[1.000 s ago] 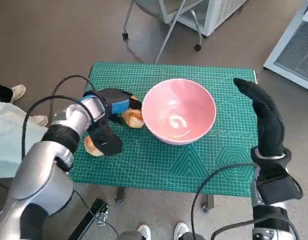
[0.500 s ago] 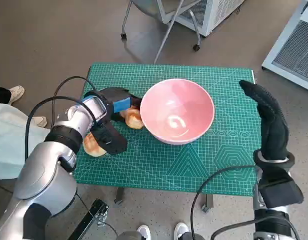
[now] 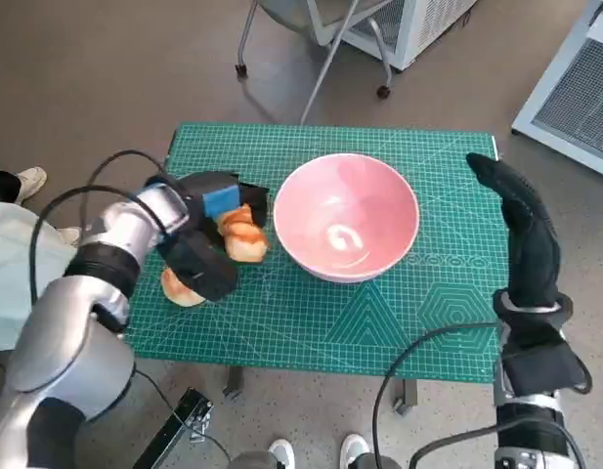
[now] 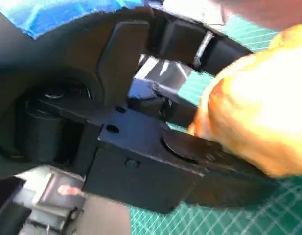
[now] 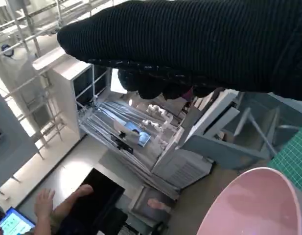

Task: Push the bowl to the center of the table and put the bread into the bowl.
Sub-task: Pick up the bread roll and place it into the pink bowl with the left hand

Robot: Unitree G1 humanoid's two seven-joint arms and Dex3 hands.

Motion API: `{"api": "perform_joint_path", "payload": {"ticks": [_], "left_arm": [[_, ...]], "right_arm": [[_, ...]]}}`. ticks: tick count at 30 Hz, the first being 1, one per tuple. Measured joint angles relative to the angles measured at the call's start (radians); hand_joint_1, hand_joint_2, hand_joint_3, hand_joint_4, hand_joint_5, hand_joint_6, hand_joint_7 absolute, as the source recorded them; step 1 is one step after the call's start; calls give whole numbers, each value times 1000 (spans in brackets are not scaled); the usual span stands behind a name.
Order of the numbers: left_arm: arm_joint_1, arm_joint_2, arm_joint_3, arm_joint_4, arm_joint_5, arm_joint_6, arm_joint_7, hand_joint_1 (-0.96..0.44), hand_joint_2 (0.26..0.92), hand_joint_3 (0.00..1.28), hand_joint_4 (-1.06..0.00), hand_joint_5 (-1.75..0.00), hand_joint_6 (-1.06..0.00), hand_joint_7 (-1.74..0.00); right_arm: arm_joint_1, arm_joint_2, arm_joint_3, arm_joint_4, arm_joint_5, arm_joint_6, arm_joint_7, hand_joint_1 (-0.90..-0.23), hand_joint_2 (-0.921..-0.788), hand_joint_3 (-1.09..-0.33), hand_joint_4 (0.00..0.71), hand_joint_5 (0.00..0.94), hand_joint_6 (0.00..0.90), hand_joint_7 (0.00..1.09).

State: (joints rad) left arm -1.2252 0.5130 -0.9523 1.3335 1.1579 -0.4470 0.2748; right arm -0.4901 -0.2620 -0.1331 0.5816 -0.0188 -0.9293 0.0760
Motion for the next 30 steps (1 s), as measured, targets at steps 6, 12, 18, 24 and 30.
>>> {"api": "perform_joint_path", "payload": {"ticks": [6,12,18,24,30], "left_arm": [[-30,54,69,-4,-59,-17,-33,-1,920,84,-598,-1164,-680,-1203],[-96,106,154,-30,-125,-14,-65,0,920,82,-612,-1265,-672,-1101],[-131,139,236,-120,-183,-39,-44,0,920,66,-620,-1246,-697,-1087],[-132,118,312,-237,-259,-125,-23,1,918,29,-652,-1184,-757,-1046],[-123,42,363,-306,-344,-204,-55,1,920,41,-631,-1163,-742,-1102]], "right_arm": [[-24,0,7,32,18,-11,15,-555,-921,-881,332,39,22,846],[-48,0,14,63,20,-20,26,-565,-921,-879,332,38,22,847],[-72,4,18,81,39,-22,44,-570,-921,-877,335,39,22,848],[-89,9,21,94,55,-25,59,-570,-921,-878,338,39,21,851],[-95,13,23,95,55,-26,71,-570,-921,-879,339,40,19,856]]}}
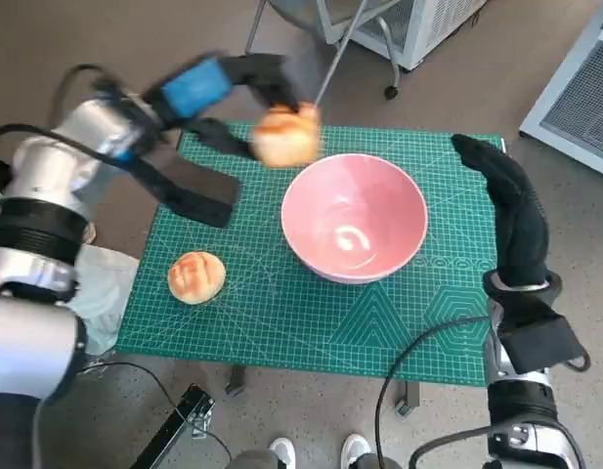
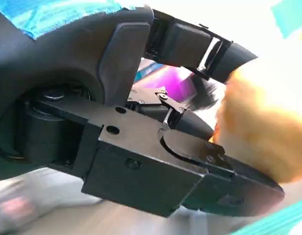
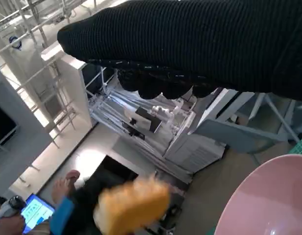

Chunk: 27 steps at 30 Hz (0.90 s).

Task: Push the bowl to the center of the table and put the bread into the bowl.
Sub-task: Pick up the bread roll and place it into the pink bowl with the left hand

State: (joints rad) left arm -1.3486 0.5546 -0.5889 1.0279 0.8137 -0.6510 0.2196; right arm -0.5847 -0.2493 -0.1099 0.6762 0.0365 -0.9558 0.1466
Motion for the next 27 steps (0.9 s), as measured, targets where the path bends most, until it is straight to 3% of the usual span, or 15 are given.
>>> {"api": "perform_joint_path", "payload": {"ticks": [10,27], "left_arm": [[26,-140,4,-3,-20,-72,-7,1,920,77,-598,-1165,-694,-1188],[29,-301,-120,114,124,54,50,-1,920,111,-557,-1193,-663,-1238]], "right_arm": [[-1,2,0,-9,20,-4,16,-579,-921,-875,341,40,17,862],[19,-5,-8,-32,26,-23,20,-581,-921,-868,336,36,22,856]]}}
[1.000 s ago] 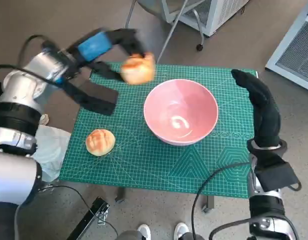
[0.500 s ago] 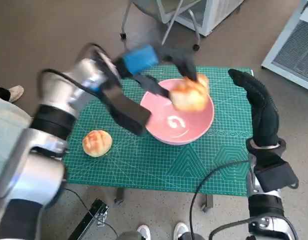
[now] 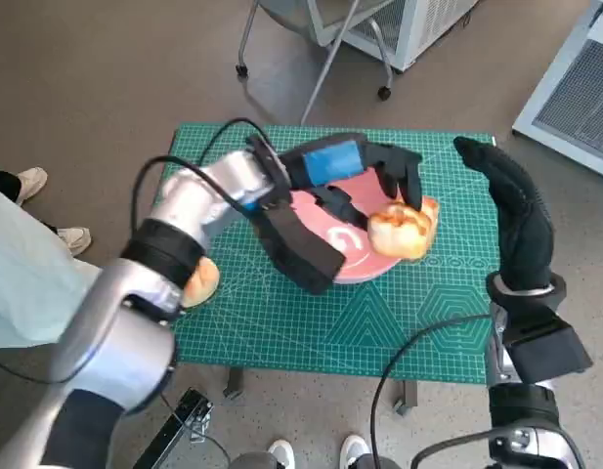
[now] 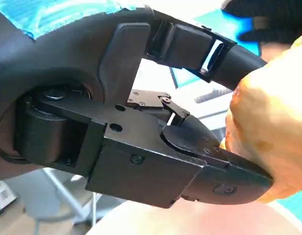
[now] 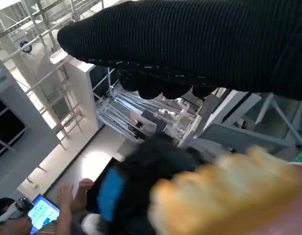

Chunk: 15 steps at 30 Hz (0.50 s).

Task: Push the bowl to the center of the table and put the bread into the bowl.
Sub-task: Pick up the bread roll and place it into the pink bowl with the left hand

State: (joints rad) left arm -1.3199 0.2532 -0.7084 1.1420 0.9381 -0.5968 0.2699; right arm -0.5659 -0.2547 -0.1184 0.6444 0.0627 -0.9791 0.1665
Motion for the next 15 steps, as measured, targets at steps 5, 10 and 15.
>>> {"api": "perform_joint_path", "payload": {"ticks": [5,10,15], "left_arm": [[0,-28,-38,38,38,49,17,-1,918,115,-601,-1092,-635,-1330],[0,-40,-59,73,47,95,21,1,537,949,-419,-1573,-503,-1651],[3,-43,-62,95,46,118,21,1,481,1094,-345,-1717,-479,-1691]], "right_arm": [[9,-2,-2,-10,0,-2,-1,-581,-921,-868,326,30,24,852],[21,-5,-7,-17,-6,-7,-5,-581,-921,-869,320,25,25,850],[30,-7,-11,-20,-19,-7,-13,-582,-921,-869,320,24,26,849]]}}
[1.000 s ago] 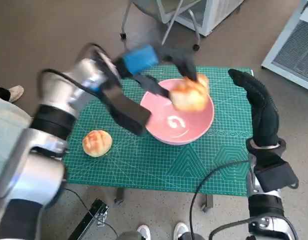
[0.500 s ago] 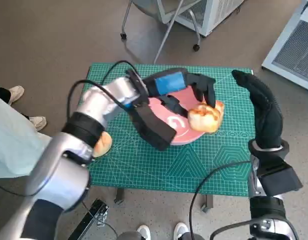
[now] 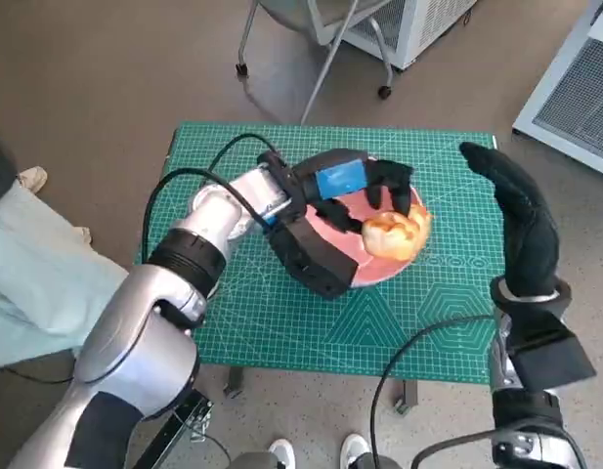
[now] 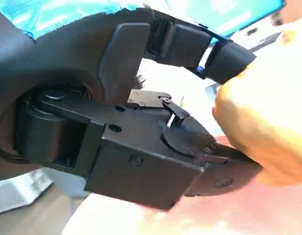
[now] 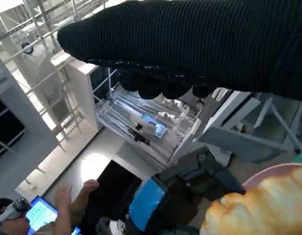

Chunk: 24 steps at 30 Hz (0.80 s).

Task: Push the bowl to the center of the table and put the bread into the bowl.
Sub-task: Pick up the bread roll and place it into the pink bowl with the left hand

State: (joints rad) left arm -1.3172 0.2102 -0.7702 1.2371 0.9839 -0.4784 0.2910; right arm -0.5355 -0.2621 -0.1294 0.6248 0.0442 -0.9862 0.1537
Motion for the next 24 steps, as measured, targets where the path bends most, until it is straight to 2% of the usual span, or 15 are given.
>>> {"api": "perform_joint_path", "payload": {"ticks": [4,6,7,9,11,12,13,17,19,24], "left_arm": [[3,0,0,10,-2,19,0,2,482,1063,-346,-1739,-531,-1581],[6,0,1,13,-2,24,0,2,499,1002,-372,-1722,-562,-1485],[7,0,2,13,-3,25,0,1,522,948,-390,-1699,-575,-1434],[10,0,4,15,-7,28,0,1,610,746,-445,-1611,-618,-1274],[13,0,6,17,-11,33,0,1,662,632,-476,-1557,-635,-1205],[15,0,7,18,-15,38,0,1,713,527,-496,-1512,-644,-1166],[17,0,8,19,-17,42,-1,0,744,458,-522,-1435,-641,-1188],[26,0,13,25,-20,60,-6,0,800,338,-568,-1316,-632,-1217],[30,0,13,28,-20,66,-8,0,860,213,-599,-1241,-634,-1222],[37,0,13,33,-20,76,-9,-1,910,104,-633,-1135,-641,-1254]], "right_arm": [[2,0,-2,-5,-11,0,-9,-581,-921,-869,321,24,26,848],[3,0,-2,-9,-12,0,-13,-581,-921,-869,322,25,26,848],[3,0,-2,-11,-13,0,-15,-581,-921,-869,323,25,26,848],[3,0,-2,-14,-17,1,-18,-582,-921,-869,325,25,26,848],[3,0,-2,-18,-21,2,-19,-582,-921,-869,327,26,26,847],[3,0,-2,-19,-23,3,-20,-582,-921,-869,328,26,26,847],[3,0,-2,-20,-25,5,-21,-581,-921,-870,328,27,26,848],[3,0,-1,-23,-30,10,-26,-577,-921,-872,330,27,25,848],[3,0,-1,-23,-31,12,-27,-575,-921,-873,330,27,24,849],[3,0,2,-23,-30,15,-27,-568,-921,-876,332,27,23,849]]}}
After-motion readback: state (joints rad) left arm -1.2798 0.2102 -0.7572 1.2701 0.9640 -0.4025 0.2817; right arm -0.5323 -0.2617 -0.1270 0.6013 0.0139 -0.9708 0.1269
